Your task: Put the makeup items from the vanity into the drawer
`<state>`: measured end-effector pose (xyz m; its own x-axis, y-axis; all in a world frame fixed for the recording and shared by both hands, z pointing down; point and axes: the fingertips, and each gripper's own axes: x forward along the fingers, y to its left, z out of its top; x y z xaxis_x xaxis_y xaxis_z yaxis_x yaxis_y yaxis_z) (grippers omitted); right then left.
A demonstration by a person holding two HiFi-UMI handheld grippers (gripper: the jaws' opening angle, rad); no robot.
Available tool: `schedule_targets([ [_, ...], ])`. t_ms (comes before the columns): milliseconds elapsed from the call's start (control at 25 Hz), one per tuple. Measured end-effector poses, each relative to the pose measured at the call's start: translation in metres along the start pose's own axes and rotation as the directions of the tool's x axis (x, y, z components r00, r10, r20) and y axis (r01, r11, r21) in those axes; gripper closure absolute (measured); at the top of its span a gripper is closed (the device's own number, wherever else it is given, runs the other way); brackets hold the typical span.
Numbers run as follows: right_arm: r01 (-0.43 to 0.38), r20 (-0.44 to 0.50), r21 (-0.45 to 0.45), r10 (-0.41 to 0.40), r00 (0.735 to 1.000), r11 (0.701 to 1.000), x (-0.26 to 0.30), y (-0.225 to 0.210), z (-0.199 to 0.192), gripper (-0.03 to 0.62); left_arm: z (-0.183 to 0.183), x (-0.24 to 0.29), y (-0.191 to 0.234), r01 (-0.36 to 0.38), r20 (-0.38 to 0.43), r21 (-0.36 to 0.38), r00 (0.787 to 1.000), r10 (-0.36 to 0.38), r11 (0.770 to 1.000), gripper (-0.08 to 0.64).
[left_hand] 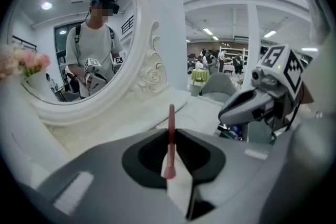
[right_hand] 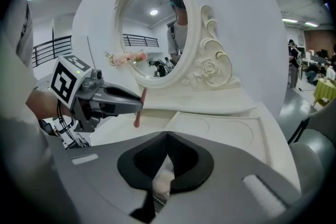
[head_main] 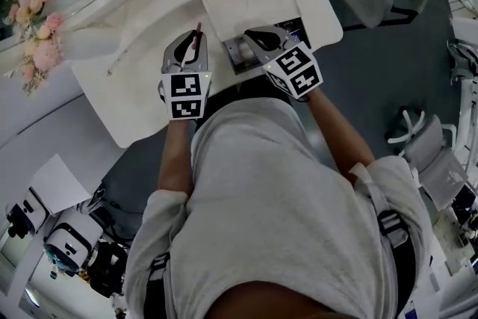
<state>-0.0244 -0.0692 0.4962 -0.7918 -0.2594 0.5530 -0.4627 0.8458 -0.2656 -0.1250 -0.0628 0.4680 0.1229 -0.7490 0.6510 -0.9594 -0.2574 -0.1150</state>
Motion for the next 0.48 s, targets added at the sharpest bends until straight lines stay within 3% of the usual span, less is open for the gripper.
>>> schedule_targets([
  [120, 0.022, 0.019, 0.011, -0.022, 1.0, 1.0, -0.011, -0.012, 0.002, 0.594, -0.002, 0.001, -0.015, 0.017, 0.005, -0.049, 1.0, -0.017, 0.999, 0.514],
  [200, 0.027, 0.023, 0.018, -0.028, 0.999, 0.999, -0.017, -0.018, 0.0, 0.594, -0.003, 0.002, -0.027, 0.024, 0.004, -0.038, 1.0, -0.024, 0.999, 0.514],
  [360, 0.044, 0.032, 0.01, -0.044, 0.999, 0.999, -0.028, -0.031, -0.006, 0.594, 0.005, 0.008, -0.052, 0.051, 0.017, 0.032, 0.999, -0.051, 0.998, 0.514],
  [480, 0.072, 0.031, 0.016, -0.072, 0.997, 0.997, -0.039, -0.038, -0.016, 0.594, 0.006, 0.015, -0.074, 0.089, -0.027, 0.156, 0.996, -0.085, 0.984, 0.514],
])
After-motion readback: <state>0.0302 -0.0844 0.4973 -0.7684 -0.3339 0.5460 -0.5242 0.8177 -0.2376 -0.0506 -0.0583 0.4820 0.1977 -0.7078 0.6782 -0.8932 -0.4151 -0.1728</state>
